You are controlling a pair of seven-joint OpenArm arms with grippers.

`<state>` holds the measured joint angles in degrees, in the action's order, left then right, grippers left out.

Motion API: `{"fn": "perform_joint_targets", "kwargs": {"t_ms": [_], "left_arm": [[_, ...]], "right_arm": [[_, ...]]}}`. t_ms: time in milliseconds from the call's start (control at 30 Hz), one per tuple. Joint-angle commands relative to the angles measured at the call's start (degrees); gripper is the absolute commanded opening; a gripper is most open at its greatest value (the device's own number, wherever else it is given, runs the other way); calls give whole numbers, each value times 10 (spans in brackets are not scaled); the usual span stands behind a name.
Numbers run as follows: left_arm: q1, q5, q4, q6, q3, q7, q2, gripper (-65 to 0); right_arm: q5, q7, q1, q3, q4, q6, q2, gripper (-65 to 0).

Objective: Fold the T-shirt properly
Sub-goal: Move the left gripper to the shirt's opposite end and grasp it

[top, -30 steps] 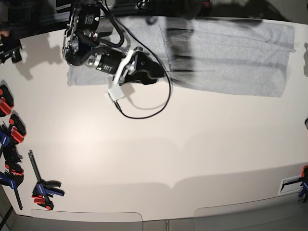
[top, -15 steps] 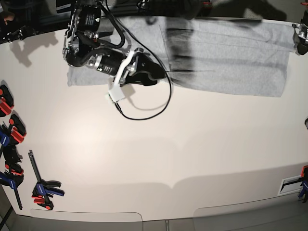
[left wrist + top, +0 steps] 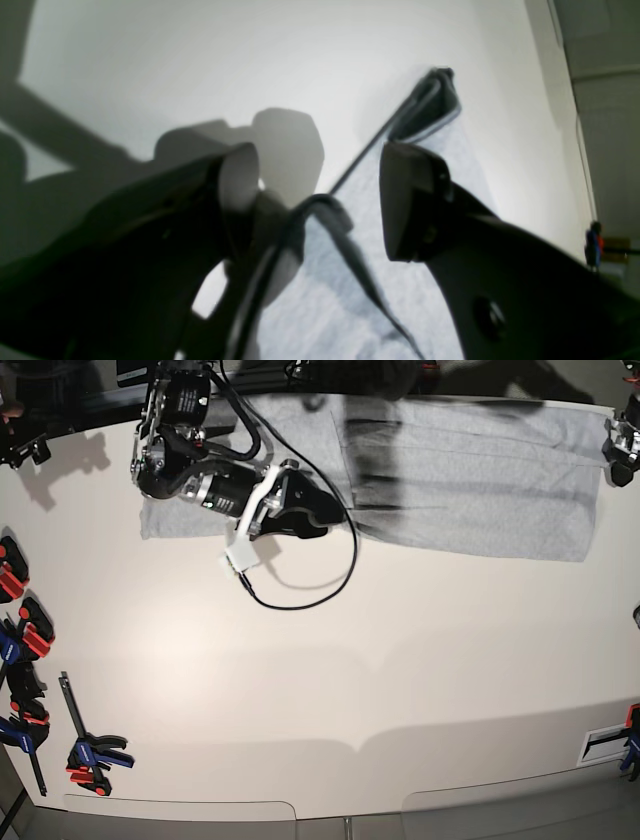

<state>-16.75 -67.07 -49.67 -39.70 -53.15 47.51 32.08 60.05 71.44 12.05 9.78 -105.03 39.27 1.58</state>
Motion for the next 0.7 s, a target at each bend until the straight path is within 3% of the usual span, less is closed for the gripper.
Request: {"fn": "perform_joint_targets", "kwargs": {"t_ms": [0, 267, 667], "left_arm": [[-1, -1, -7, -3, 5, 0, 12, -300], [2, -20, -7, -3, 75, 0, 12, -300], [9, -19, -7, -3, 80, 9, 12, -300]], "right_arm": [[17, -9, -6, -1, -11, 7, 0, -413], [17, -9, -6, -1, -11, 7, 0, -413], [17, -9, -6, -1, -11, 7, 0, -413]]}}
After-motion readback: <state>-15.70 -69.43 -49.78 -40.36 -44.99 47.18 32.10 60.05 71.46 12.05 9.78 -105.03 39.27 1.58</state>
